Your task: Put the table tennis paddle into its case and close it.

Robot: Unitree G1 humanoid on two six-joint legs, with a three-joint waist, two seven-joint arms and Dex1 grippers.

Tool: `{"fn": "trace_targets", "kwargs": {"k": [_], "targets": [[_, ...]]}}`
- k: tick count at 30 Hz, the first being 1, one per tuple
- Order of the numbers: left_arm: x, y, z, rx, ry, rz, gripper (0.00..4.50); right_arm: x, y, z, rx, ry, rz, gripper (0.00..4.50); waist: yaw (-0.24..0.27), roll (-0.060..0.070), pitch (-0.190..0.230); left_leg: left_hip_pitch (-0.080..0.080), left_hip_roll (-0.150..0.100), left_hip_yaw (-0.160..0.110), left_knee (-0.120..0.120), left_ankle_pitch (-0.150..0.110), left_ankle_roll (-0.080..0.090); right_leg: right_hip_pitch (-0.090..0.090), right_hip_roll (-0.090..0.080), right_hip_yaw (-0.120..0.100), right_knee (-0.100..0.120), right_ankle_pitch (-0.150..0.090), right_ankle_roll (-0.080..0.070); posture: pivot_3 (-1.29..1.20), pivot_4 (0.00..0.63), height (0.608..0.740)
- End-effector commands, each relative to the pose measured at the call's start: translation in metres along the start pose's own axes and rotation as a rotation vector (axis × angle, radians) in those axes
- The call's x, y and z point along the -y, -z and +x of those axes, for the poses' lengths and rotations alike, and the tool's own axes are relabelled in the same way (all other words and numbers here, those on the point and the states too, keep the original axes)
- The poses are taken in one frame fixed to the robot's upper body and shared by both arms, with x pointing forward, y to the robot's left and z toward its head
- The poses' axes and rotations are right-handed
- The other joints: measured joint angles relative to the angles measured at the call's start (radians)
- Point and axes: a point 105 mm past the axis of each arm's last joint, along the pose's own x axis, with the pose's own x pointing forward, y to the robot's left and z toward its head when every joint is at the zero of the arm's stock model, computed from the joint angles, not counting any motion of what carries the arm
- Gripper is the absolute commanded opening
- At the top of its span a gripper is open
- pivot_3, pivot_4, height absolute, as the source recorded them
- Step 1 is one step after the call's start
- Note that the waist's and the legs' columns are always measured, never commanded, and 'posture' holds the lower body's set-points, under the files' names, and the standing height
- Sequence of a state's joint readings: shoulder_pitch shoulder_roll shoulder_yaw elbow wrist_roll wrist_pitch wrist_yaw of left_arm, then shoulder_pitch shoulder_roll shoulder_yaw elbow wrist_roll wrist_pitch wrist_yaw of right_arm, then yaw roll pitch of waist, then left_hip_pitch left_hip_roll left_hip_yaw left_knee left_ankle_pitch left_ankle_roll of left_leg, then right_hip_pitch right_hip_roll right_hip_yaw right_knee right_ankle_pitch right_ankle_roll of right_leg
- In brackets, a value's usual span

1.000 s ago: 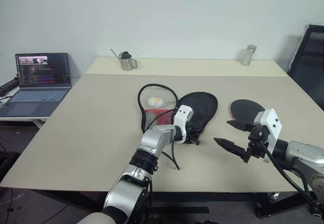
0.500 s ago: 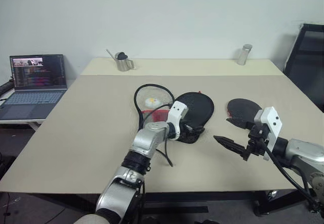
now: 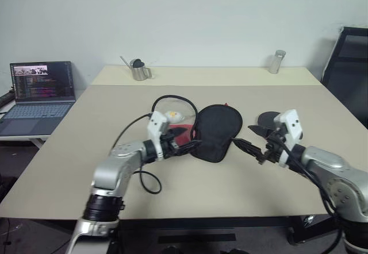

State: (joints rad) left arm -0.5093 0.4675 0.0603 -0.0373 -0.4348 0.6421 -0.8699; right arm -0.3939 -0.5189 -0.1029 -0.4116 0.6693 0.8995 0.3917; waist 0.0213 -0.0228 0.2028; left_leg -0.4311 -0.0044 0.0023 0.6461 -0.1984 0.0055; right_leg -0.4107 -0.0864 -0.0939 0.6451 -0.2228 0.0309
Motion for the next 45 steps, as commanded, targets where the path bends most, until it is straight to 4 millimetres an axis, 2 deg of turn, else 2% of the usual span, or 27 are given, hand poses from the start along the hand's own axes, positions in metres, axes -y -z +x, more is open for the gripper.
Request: {"fn": "trace_targets", "kwargs": {"k": [1, 8, 17, 22, 25, 29, 33, 39, 45], "targets": [[-0.001, -0.016, -0.017, 0.045, 0.033, 0.069, 4.47, 0.002, 0.005, 0.014, -0.019, 0.052, 0.012, 4.49, 0.000, 0.000, 0.000, 0.000, 0.000, 0.000, 0.000, 0.000, 0.000, 0.000, 0.000, 0.000, 0.000, 0.000, 0.000, 0.00, 0.150, 0.740], [-0.013, -0.010, -0.042, -0.034, 0.051, 0.146, 4.47, -0.011, 0.032, 0.039, -0.100, 0.041, 0.085, 4.49, 0.001, 0.000, 0.000, 0.000, 0.000, 0.000, 0.000, 0.000, 0.000, -0.001, 0.000, 0.000, 0.000, 0.000, 0.000, 0.00, 0.150, 0.740], [-0.008, -0.020, -0.050, -0.049, 0.125, 0.188, 4.47, 0.005, 0.060, 0.056, -0.181, 0.151, 0.148, 4.49, -0.002, 0.000, 0.000, 0.000, 0.000, 0.001, -0.001, 0.000, 0.000, -0.001, 0.000, 0.000, 0.000, 0.000, 0.000, 0.00, 0.150, 0.740], [-0.010, -0.025, -0.051, -0.058, 0.130, 0.196, 4.47, 0.002, 0.063, 0.069, -0.192, 0.162, 0.154, 4.49, -0.008, 0.000, 0.000, 0.000, 0.000, 0.002, -0.001, 0.000, 0.000, -0.002, 0.001, 0.000, 0.001, 0.000, 0.000, 0.00, 0.150, 0.740], [-0.010, -0.026, -0.049, -0.053, 0.131, 0.196, 4.47, -0.010, 0.058, 0.078, -0.174, 0.123, 0.156, 4.49, -0.011, 0.000, 0.000, 0.000, 0.000, 0.001, -0.001, 0.000, 0.000, -0.002, 0.001, 0.000, 0.001, 0.000, 0.000, 0.00, 0.150, 0.740], [-0.009, -0.027, -0.049, -0.052, 0.131, 0.199, 4.50, -0.017, 0.058, 0.083, -0.178, 0.103, 0.129, 3.57, -0.015, 0.000, 0.000, 0.000, 0.000, 0.002, -0.001, 0.000, 0.000, -0.003, 0.001, 0.001, 0.001, 0.000, 0.000, 0.00, 0.150, 0.740], [-0.009, -0.026, -0.049, -0.053, 0.133, 0.202, 4.50, -0.019, 0.059, 0.082, -0.177, 0.108, 0.127, 2.07, -0.015, 0.000, 0.000, 0.000, 0.000, 0.002, -0.001, 0.000, 0.000, -0.003, 0.001, 0.001, 0.001, 0.000, 0.000, 0.00, 0.150, 0.740], [-0.004, -0.024, -0.046, -0.062, 0.158, 0.208, 4.50, -0.008, 0.055, 0.077, -0.173, 0.144, 0.139, 0.15, -0.016, 0.000, 0.000, 0.000, 0.000, 0.002, -0.001, 0.000, 0.000, -0.003, 0.001, 0.001, 0.002, 0.000, 0.000, 0.00, 0.150, 0.740], [0.007, -0.021, -0.035, -0.073, 0.225, 0.224, 4.50, 0.011, 0.056, 0.061, -0.192, 0.185, 0.209, 0.06, -0.014, 0.000, 0.000, 0.000, 0.000, 0.002, -0.001, 0.000, 0.000, -0.003, 0.001, 0.001, 0.002, 0.000, 0.000, 0.00, 0.150, 0.740]]}}
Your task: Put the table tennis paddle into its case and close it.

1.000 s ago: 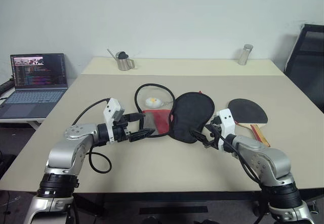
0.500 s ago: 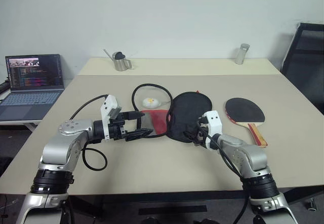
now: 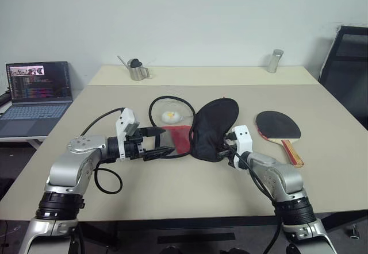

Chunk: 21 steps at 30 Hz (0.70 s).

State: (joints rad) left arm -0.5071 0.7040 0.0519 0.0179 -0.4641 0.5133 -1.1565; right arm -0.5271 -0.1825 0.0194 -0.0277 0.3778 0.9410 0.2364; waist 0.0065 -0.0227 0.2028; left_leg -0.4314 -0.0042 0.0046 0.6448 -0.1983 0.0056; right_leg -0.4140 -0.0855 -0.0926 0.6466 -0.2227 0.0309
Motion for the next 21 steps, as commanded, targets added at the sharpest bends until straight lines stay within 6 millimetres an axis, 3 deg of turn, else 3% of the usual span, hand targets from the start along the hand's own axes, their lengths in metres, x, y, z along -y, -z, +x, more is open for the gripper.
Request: {"fn": "trace_targets", "kwargs": {"k": [1, 9, 19, 21], "targets": [[0.009, -0.014, 0.010, 0.025, 0.064, 0.069, 4.50, 0.015, -0.015, -0.015, 0.035, 0.027, 0.014, 0.06, 0.001, 0.000, 0.000, 0.000, 0.000, 0.000, 0.000, 0.000, 0.000, 0.000, 0.000, 0.000, 0.000, 0.000, 0.000, 0.00, 0.150, 0.740], [0.020, -0.014, 0.032, 0.032, 0.146, 0.086, 4.50, 0.046, -0.018, -0.033, -0.015, 0.074, -0.027, 0.06, 0.001, 0.000, 0.000, 0.000, 0.000, 0.000, 0.000, 0.000, 0.000, 0.000, 0.000, 0.000, 0.000, 0.000, 0.000, 0.00, 0.150, 0.740], [0.022, -0.011, 0.042, 0.034, 0.170, 0.092, 4.50, 0.072, -0.028, -0.037, -0.051, 0.113, -0.053, 0.06, -0.001, 0.000, 0.000, 0.000, 0.000, 0.001, 0.000, 0.000, 0.000, 0.000, 0.000, -0.001, 0.000, 0.000, 0.000, 0.00, 0.150, 0.740], [0.022, -0.010, 0.042, 0.033, 0.171, 0.092, 4.50, 0.075, -0.031, -0.037, -0.048, 0.118, -0.054, 0.51, -0.001, 0.000, 0.000, 0.000, 0.000, 0.002, 0.000, 0.000, 0.000, 0.000, 0.000, 0.000, 0.000, 0.000, 0.000, 0.00, 0.150, 0.740]]}}
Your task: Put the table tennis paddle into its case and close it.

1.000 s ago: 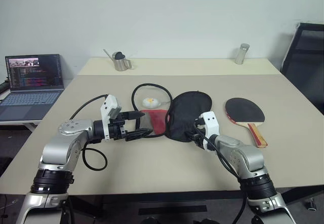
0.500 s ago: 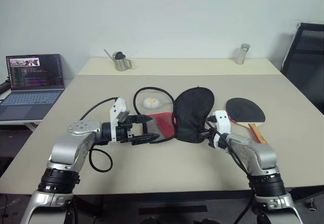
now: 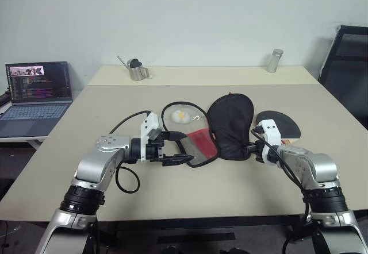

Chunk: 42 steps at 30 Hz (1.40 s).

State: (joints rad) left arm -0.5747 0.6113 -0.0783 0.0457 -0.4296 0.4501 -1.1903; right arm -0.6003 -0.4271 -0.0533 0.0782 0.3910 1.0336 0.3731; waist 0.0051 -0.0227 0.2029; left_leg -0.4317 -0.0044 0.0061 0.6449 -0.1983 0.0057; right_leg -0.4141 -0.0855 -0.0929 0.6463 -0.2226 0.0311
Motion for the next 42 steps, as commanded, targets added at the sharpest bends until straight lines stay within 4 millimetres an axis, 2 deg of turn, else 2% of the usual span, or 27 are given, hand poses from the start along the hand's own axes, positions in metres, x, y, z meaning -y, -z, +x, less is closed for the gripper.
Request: {"fn": "trace_targets", "kwargs": {"k": [1, 7, 12, 18, 22, 25, 29, 34, 42], "targets": [[0.001, -0.009, 0.002, 0.014, 0.012, 0.046, 4.50, 0.010, -0.019, -0.005, 0.057, 0.023, -0.027, 0.71, 0.000, 0.000, 0.000, 0.000, 0.000, 0.000, 0.000, 0.000, 0.000, 0.000, 0.000, 0.000, 0.000, 0.000, 0.000, 0.00, 0.150, 0.740], [0.001, -0.005, 0.001, 0.010, 0.008, 0.045, 4.50, 0.019, -0.037, -0.009, 0.107, 0.054, -0.056, 2.78, -0.001, 0.000, 0.000, 0.000, 0.000, 0.000, 0.000, 0.000, 0.000, 0.000, 0.000, 0.000, 0.000, 0.000, 0.000, 0.00, 0.150, 0.740], [0.002, -0.003, 0.000, 0.009, 0.005, 0.042, 4.50, 0.027, -0.061, -0.037, 0.191, 0.071, -0.122, 4.46, -0.001, 0.000, 0.000, 0.000, 0.000, 0.000, 0.000, 0.000, 0.000, 0.000, 0.000, 0.000, 0.000, 0.000, 0.000, 0.00, 0.150, 0.740], [0.002, -0.002, -0.001, 0.012, 0.005, 0.044, 4.50, 0.060, -0.062, -0.075, 0.207, 0.203, -0.207, 4.46, 0.003, 0.000, 0.000, -0.001, 0.000, 0.000, 0.000, 0.000, 0.000, 0.000, 0.000, -0.001, -0.001, 0.000, 0.000, 0.00, 0.150, 0.740], [0.004, -0.005, 0.004, 0.018, 0.042, 0.050, 4.50, 0.087, -0.048, -0.086, 0.182, 0.304, -0.141, 4.46, 0.003, 0.000, 0.000, 0.000, 0.000, 0.000, 0.000, 0.000, 0.000, 0.000, 0.000, 0.000, 0.000, 0.000, 0.000, 0.00, 0.150, 0.740], [0.003, -0.011, 0.007, 0.021, 0.066, 0.080, 4.50, 0.095, -0.033, -0.082, 0.149, 0.317, -0.080, 4.46, 0.003, 0.000, 0.000, 0.000, 0.000, 0.000, 0.000, 0.000, 0.000, 0.000, 0.000, 0.000, 0.000, 0.000, 0.000, 0.00, 0.150, 0.740], [-0.002, -0.021, 0.010, 0.039, 0.067, 0.120, 4.50, 0.097, -0.024, -0.076, 0.131, 0.317, -0.065, 4.46, 0.002, 0.000, 0.000, 0.000, 0.000, 0.001, 0.000, 0.000, 0.000, 0.000, 0.000, 0.000, 0.000, 0.000, 0.000, 0.00, 0.150, 0.740], [-0.006, -0.045, 0.020, 0.084, 0.074, 0.205, 4.50, 0.100, -0.011, -0.062, 0.091, 0.308, -0.030, 4.46, 0.002, 0.000, 0.000, -0.001, 0.000, 0.001, 0.001, 0.000, 0.000, 0.000, 0.000, 0.000, 0.000, 0.000, 0.000, 0.00, 0.150, 0.740], [-0.005, -0.048, 0.022, 0.085, 0.076, 0.211, 4.50, 0.103, 0.003, -0.049, 0.050, 0.304, -0.017, 4.46, -0.002, 0.000, 0.000, 0.000, 0.000, 0.001, 0.000, 0.000, 0.000, 0.000, 0.000, 0.000, 0.000, 0.000, 0.001, 0.00, 0.150, 0.740]]}}
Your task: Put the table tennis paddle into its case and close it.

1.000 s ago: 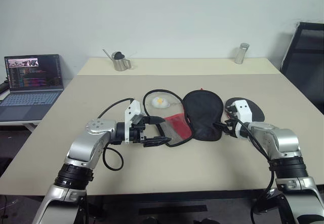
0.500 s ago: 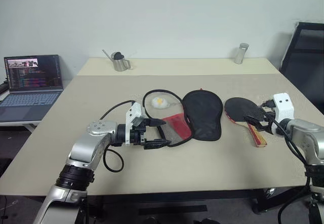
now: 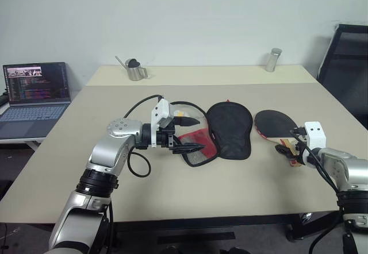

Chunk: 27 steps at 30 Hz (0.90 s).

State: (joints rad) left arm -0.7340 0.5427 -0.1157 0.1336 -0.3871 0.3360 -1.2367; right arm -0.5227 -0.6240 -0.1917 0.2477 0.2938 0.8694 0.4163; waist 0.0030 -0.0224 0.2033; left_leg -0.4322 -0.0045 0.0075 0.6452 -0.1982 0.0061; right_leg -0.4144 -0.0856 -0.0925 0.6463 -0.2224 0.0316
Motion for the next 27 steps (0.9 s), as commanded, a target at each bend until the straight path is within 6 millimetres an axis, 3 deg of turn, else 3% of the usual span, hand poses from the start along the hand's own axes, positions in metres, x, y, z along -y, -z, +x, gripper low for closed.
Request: {"fn": "trace_targets", "kwargs": {"k": [1, 3, 6, 14, 18, 21, 24, 27], "targets": [[-0.001, -0.010, 0.000, 0.018, 0.001, 0.043, 4.50, -0.002, -0.011, 0.002, 0.042, -0.008, -0.016, 4.46, -0.001, 0.000, 0.000, 0.000, 0.000, 0.000, 0.000, 0.000, 0.000, 0.000, 0.000, 0.000, 0.000, 0.000, 0.000, 0.00, 0.150, 0.740], [-0.001, -0.010, 0.000, 0.015, -0.003, 0.042, 4.50, -0.004, -0.010, 0.004, 0.040, -0.012, -0.010, 4.46, -0.002, 0.000, 0.000, 0.000, 0.000, 0.000, 0.001, 0.000, 0.000, 0.000, 0.000, 0.000, 0.000, 0.000, 0.000, 0.00, 0.150, 0.740], [-0.001, -0.009, -0.002, 0.008, -0.009, 0.040, 4.50, -0.004, -0.008, 0.007, 0.035, -0.006, 0.003, 3.93, -0.003, 0.000, 0.000, 0.000, 0.000, 0.000, 0.001, 0.000, 0.000, 0.000, 0.000, 0.000, 0.000, 0.000, 0.001, 0.00, 0.150, 0.740], [0.001, -0.005, -0.008, -0.008, -0.033, 0.027, 4.50, 0.002, -0.005, 0.009, 0.036, 0.045, 0.007, 1.16, -0.004, -0.001, -0.001, 0.001, 0.000, 0.000, 0.001, 0.000, 0.000, 0.000, 0.000, 0.000, 0.001, 0.000, 0.000, 0.00, 0.150, 0.740], [0.003, -0.003, -0.012, -0.008, -0.046, 0.010, 4.50, 0.006, -0.016, 0.005, 0.082, 0.070, 0.026, 1.10, -0.004, -0.001, -0.001, 0.001, 0.000, 0.000, 0.002, 0.001, 0.001, 0.002, 0.000, 0.001, 0.000, 0.002, 0.001, 0.00, 0.150, 0.740], [0.006, -0.002, -0.019, -0.006, -0.063, -0.016, 4.50, 0.001, -0.044, -0.009, 0.172, 0.044, 0.085, 1.10, -0.003, 0.000, 0.000, 0.001, 0.000, 0.000, 0.001, 0.001, 0.002, 0.002, 0.000, 0.001, 0.000, 0.002, 0.001, 0.00, 0.150, 0.740], [0.008, 0.004, -0.028, -0.023, -0.096, -0.041, 4.50, -0.011, -0.077, -0.027, 0.265, 0.010, 0.109, 1.10, -0.005, 0.003, 0.002, 0.000, 0.000, 0.001, 0.000, 0.001, 0.002, -0.001, 0.000, 0.002, 0.001, 0.002, 0.001, 0.00, 0.150, 0.740], [0.011, 0.007, -0.032, -0.034, -0.110, -0.054, 4.50, -0.032, -0.093, -0.036, 0.304, -0.040, 0.113, 1.10, -0.006, 0.004, 0.003, -0.001, 0.001, 0.003, -0.001, 0.001, 0.002, -0.005, 0.000, 0.004, 0.002, 0.002, 0.001, 0.00, 0.150, 0.740]]}}
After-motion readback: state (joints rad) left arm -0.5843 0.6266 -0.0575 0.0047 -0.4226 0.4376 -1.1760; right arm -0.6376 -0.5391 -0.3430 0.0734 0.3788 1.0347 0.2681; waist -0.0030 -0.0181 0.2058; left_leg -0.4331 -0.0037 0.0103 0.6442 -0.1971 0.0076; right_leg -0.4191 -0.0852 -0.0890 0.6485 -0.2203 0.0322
